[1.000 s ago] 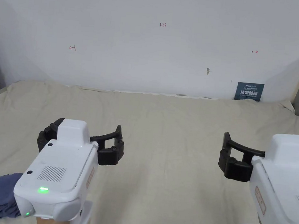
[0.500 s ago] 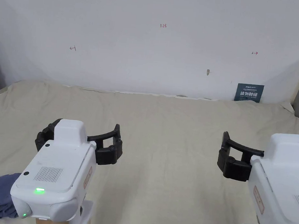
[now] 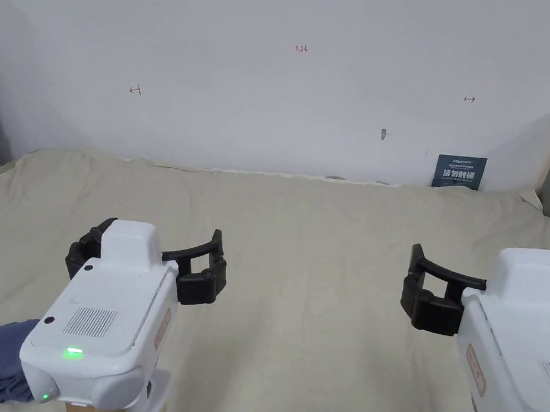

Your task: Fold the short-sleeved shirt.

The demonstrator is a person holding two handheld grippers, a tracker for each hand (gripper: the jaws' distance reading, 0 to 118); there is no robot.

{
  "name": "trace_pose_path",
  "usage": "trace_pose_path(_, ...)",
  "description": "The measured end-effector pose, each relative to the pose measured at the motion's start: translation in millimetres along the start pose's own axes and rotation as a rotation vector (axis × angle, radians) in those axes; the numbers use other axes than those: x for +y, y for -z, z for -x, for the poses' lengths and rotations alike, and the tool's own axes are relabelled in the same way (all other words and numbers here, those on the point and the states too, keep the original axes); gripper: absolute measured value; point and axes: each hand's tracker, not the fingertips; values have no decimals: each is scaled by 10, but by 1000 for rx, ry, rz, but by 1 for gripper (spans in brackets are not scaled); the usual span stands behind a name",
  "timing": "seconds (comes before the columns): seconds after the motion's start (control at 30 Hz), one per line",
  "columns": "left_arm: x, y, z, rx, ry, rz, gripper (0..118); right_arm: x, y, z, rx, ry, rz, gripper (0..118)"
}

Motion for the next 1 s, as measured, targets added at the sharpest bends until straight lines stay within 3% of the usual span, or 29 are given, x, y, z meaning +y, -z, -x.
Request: trace_pose_path(1.0, 29, -21, -5, -10, 0, 5, 118, 3, 30, 30, -16, -9, 28, 118)
